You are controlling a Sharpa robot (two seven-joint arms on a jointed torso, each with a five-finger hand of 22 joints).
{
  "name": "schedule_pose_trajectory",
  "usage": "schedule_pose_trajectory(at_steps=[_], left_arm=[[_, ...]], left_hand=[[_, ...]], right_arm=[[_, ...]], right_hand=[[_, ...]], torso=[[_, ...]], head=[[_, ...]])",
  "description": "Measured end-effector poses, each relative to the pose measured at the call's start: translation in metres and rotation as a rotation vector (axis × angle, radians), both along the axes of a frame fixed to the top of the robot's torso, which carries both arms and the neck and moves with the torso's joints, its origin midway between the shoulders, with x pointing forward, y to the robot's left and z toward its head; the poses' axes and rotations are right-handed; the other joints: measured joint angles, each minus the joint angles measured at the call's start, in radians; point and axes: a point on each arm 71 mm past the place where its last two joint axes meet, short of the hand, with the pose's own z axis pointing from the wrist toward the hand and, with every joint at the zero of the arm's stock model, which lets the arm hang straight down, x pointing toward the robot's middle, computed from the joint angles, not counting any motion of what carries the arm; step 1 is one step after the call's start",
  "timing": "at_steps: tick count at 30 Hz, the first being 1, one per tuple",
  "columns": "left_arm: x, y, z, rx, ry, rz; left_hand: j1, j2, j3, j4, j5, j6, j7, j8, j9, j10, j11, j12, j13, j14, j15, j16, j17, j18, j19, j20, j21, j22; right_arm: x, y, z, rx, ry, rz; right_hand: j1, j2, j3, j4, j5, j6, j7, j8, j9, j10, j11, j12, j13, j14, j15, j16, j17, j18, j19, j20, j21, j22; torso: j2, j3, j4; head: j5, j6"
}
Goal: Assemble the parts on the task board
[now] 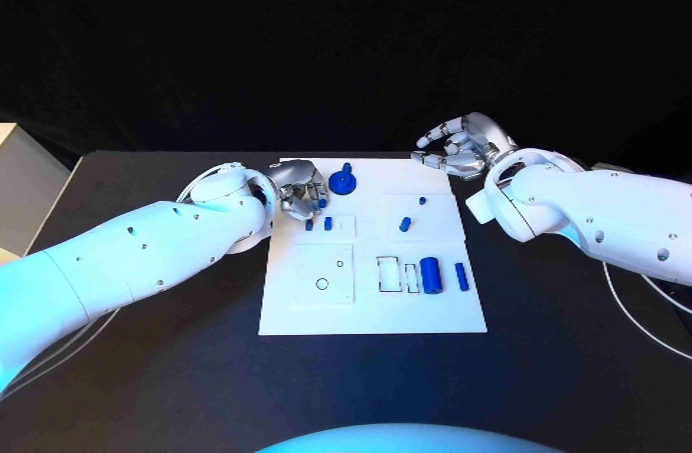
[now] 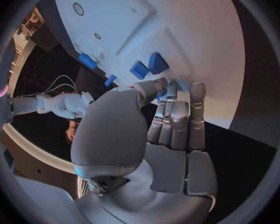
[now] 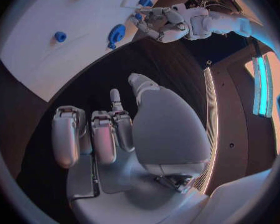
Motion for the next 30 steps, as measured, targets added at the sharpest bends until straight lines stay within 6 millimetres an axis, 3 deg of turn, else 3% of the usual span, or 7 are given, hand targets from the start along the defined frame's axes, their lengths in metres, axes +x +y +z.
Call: schedule_pose_trajectory(at_steps=[30], left_arm=[[-0.0022, 0.002, 0.0011, -0.001, -0.002, 0.007]], left_hand=[[0.0, 0.0, 0.0, 0.0, 0.0, -0.007, 0.0, -0.005, -0.004, 0.0, 0.0, -0.005, 0.004, -0.003, -0.004, 0.0, -0.002, 0.0, 0.0, 0.0, 0.0, 0.004]], right_arm=[[0.0, -0.0004, -0.0001, 0.0, 0.0, -0.001]], right_hand=[[0.0, 0.0, 0.0, 0.0, 0.0, 0.0, 0.0, 0.0, 0.0, 0.0, 0.0, 0.0, 0.0, 0.0, 0.0, 0.0, 0.0, 0.0, 0.0, 0.0, 0.0, 0.001]], torso=[[0.0, -0.001, 0.0001]], head=[[0.0, -0.002]])
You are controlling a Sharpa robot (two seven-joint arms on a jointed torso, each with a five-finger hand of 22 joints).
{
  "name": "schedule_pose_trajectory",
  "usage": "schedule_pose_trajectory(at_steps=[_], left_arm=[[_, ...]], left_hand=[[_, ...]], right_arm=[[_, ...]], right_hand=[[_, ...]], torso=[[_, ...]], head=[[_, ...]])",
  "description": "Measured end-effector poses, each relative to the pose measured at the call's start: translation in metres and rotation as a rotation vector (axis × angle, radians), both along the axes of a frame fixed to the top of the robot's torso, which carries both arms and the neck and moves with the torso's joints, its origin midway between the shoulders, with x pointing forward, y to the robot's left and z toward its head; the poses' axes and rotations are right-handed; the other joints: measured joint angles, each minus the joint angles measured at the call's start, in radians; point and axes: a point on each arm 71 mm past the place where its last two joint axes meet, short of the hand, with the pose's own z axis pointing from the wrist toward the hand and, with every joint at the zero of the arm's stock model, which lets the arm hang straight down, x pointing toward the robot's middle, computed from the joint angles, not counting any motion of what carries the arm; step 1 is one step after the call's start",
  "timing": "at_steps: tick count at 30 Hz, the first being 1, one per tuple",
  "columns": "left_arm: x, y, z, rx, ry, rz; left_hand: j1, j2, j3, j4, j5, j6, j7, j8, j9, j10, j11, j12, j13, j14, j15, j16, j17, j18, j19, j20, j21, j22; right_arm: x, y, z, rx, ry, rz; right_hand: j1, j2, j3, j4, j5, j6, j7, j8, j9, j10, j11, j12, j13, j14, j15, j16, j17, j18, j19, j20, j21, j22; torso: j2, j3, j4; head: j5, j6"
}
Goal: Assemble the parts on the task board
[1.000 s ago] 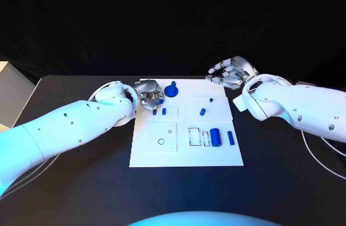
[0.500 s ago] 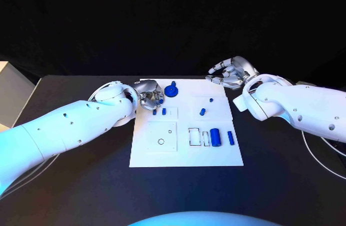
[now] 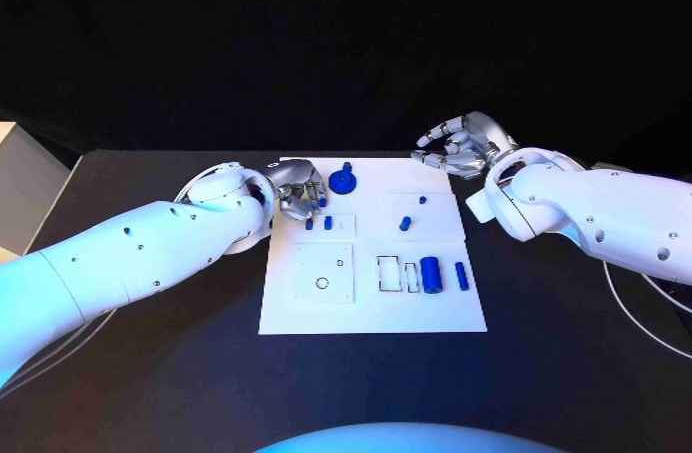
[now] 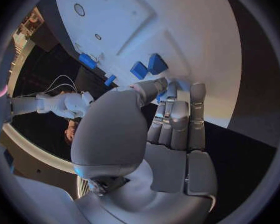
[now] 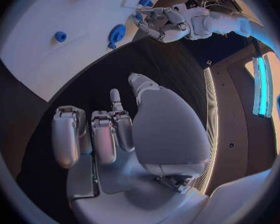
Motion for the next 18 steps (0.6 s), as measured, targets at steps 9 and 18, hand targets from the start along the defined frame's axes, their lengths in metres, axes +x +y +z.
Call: schedule_pose_trajectory(at_steps=[9, 18], left_arm=[[-0.0003, 0.0015, 0.0008, -0.003, -0.006, 0.004], [-0.0006, 0.0024, 0.0018, -0.007, -0.011, 0.006]], left_hand=[[0.0, 0.0, 0.0, 0.0, 0.0, -0.004, -0.004, -0.005, -0.001, 0.0, 0.0, 0.0, 0.003, 0.0, 0.0, 0.0, 0.002, 0.0, 0.0, 0.0, 0.0, 0.002], [0.0, 0.0, 0.0, 0.0, 0.0, -0.004, -0.004, -0.008, -0.003, 0.004, -0.004, 0.0, 0.005, 0.0, 0.0, 0.0, 0.002, 0.0, 0.001, -0.001, 0.0, 0.006]], right_arm=[[0.0001, -0.0003, -0.0001, 0.0, 0.0, 0.0], [0.0002, -0.0005, -0.0002, -0.001, 0.001, -0.001]], right_hand=[[0.0, 0.0, 0.0, 0.0, 0.0, 0.0, 0.0, 0.0, 0.0, 0.0, 0.0, 0.0, 0.0, 0.0, 0.0, 0.0, 0.0, 0.0, 0.0, 0.0, 0.0, 0.0], [0.0, 0.0, 0.0, 0.0, 0.0, 0.0, 0.0, 0.0, 0.0, 0.0, 0.0, 0.0, 0.0, 0.0, 0.0, 0.0, 0.0, 0.0, 0.0, 0.0, 0.0, 0.0]], torso=[[0.0, 0.0001, -0.0002], [0.0, 0.0007, -0.0003]], head=[[0.001, 0.0], [0.0, -0.001]])
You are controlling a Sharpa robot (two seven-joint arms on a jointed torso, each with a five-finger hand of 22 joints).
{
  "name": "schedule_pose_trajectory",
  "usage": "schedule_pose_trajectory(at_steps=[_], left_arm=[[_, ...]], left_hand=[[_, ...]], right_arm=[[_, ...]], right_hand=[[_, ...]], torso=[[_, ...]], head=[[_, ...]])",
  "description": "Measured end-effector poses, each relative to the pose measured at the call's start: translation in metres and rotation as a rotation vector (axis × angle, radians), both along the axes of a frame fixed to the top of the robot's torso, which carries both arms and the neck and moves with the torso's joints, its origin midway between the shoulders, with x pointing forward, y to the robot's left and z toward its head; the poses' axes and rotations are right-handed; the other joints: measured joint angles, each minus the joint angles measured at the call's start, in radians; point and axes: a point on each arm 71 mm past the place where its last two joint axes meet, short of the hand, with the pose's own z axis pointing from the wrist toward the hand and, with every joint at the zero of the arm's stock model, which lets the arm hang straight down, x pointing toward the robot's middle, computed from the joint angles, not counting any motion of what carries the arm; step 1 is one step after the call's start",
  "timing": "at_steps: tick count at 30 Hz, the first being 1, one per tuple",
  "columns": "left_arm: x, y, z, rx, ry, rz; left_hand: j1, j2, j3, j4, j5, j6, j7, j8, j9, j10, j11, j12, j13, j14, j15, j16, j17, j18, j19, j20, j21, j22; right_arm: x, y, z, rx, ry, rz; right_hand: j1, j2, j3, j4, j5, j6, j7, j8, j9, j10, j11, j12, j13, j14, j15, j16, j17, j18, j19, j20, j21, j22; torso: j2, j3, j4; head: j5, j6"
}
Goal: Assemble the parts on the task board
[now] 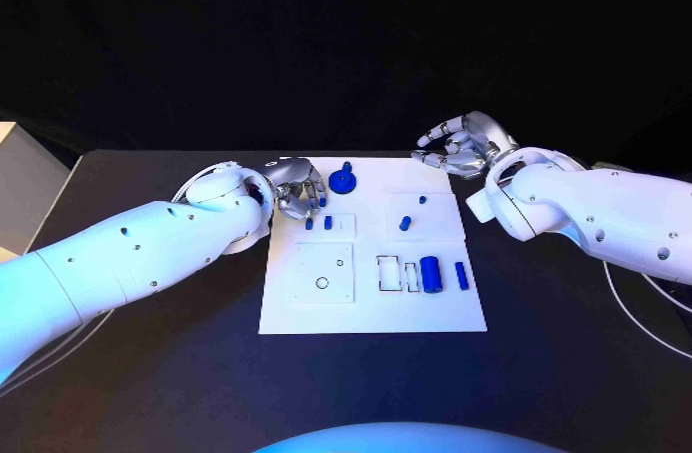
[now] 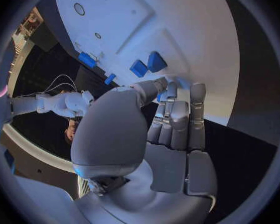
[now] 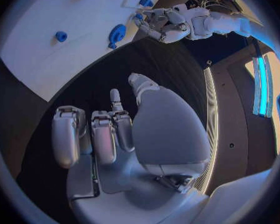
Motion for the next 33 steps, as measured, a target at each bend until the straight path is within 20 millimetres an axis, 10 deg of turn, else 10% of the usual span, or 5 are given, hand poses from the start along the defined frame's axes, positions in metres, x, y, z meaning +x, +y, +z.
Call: schedule_pose_trajectory(at_steps=[33], left_arm=[[-0.0023, 0.008, 0.0069, -0.016, -0.011, 0.009]], left_hand=[[0.004, 0.004, 0.003, -0.003, 0.0, 0.0, 0.0, 0.0, -0.001, 0.0, 0.0, 0.0, 0.004, 0.0, 0.0, 0.0, -0.005, 0.0, 0.003, -0.003, 0.004, 0.002]], right_arm=[[0.0002, -0.0008, -0.0002, -0.001, 0.001, -0.001]], right_hand=[[-0.004, -0.004, 0.0, 0.0, 0.0, -0.003, 0.003, 0.004, 0.002, 0.0, 0.0, 0.0, 0.0, 0.0, 0.0, 0.0, 0.0, 0.0, 0.0, 0.0, 0.0, 0.0]], torso=[[0.0, -0.0001, 0.0004]], head=[[0.0, -0.002]])
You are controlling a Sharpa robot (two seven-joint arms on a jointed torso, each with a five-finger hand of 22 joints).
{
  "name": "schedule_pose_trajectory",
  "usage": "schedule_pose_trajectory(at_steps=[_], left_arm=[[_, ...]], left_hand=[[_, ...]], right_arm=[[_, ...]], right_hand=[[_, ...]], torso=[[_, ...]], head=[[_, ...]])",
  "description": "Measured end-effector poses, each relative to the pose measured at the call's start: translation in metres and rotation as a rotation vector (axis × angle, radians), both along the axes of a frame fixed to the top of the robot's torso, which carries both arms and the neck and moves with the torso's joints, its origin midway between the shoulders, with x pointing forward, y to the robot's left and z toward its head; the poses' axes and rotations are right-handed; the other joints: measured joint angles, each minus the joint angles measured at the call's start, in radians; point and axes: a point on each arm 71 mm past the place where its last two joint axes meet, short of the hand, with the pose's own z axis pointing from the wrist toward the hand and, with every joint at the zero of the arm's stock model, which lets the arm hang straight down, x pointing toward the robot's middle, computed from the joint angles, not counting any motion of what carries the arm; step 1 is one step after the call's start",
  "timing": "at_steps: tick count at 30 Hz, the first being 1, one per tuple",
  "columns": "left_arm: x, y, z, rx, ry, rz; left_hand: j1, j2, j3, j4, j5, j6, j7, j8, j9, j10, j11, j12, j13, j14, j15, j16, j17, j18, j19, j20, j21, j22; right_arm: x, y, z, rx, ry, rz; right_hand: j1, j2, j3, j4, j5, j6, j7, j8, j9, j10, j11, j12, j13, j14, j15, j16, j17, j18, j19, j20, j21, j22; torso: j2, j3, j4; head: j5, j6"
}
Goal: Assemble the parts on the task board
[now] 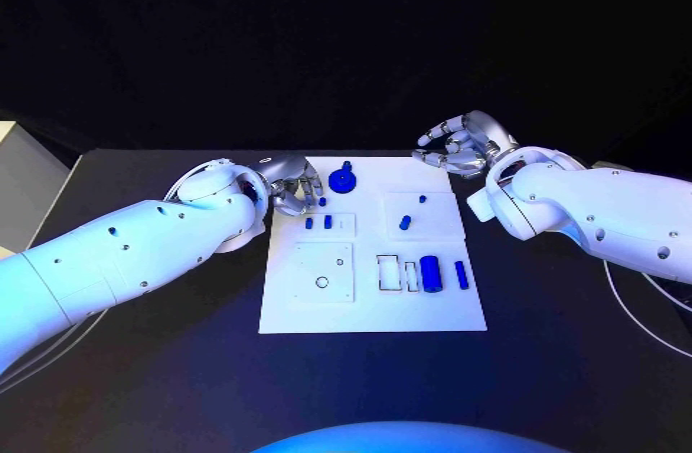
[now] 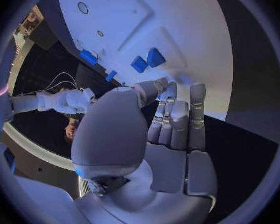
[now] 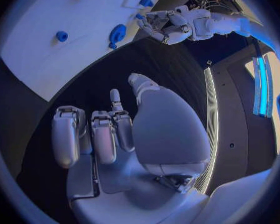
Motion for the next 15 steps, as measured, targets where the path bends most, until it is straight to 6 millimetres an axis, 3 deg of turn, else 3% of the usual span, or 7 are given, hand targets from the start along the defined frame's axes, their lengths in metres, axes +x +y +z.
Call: schedule_pose_trajectory(at_steps=[15], left_arm=[[0.001, 0.012, 0.003, -0.03, -0.009, 0.032]], left_hand=[[0.0, 0.0, 0.0, 0.0, 0.0, 0.0, 0.0, 0.0, -0.002, 0.0, 0.0, -0.001, 0.001, -0.009, -0.001, -0.006, -0.023, 0.0, -0.009, -0.001, -0.005, -0.018]], right_arm=[[0.001, -0.003, 0.0, -0.003, 0.001, -0.006]], right_hand=[[0.0, 0.0, 0.003, -0.003, 0.0, 0.0, 0.0, 0.0, 0.0, 0.0, 0.0, 0.0, 0.0, 0.0, 0.0, 0.0, 0.0, 0.0, 0.0, 0.0, -0.002, 0.0]], torso=[[0.0, 0.0, -0.0005]], head=[[-0.001, 0.003]])
